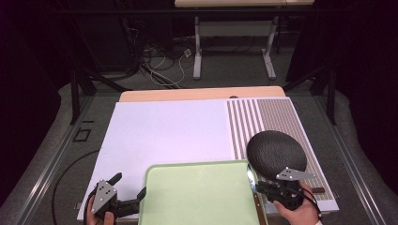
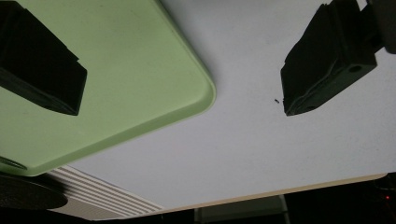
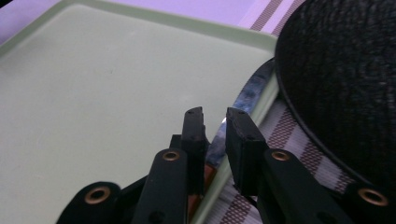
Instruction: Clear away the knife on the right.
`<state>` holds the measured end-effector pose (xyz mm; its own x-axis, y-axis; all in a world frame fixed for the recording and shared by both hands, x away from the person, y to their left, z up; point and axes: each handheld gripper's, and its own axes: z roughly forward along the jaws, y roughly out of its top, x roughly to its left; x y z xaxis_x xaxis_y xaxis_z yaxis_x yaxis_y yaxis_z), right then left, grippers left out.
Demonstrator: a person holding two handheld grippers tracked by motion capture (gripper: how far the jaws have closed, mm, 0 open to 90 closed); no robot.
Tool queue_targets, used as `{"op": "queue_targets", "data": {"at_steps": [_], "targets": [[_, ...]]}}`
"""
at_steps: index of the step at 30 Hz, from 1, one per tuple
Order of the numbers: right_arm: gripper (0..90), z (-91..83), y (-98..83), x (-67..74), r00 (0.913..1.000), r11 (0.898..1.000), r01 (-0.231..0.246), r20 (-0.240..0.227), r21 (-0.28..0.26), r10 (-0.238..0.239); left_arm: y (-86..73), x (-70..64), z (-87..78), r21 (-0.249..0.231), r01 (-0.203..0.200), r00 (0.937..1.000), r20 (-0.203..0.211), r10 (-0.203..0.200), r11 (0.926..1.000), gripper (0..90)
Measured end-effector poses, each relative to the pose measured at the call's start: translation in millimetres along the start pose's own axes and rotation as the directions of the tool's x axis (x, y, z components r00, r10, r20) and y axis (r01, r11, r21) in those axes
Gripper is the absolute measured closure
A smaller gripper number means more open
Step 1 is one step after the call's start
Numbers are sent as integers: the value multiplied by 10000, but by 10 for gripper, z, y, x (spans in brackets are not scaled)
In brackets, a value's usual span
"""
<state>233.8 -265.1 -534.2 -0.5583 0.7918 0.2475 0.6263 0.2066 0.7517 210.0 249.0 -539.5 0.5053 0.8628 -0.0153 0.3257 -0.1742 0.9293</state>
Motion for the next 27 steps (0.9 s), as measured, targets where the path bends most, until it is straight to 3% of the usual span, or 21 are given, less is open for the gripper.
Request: {"op": "queue_targets", "data": {"at_steps": [14,22,27], "targets": [[664,-204,28,-257,9964,9973,-296,778,-672,348,2,-2,-17,-30,-28,10000,25,28,10000,5],[749,-429,-9,-465,9853,9945,-602,1547,-862,730,4,-11,-23,7,-79,10000,-18,79,10000,5],[854,-561,-60,-579,9673,9909,-880,2288,-1017,1094,2,-14,-23,-34,0,10000,-16,0,10000,5]]}}
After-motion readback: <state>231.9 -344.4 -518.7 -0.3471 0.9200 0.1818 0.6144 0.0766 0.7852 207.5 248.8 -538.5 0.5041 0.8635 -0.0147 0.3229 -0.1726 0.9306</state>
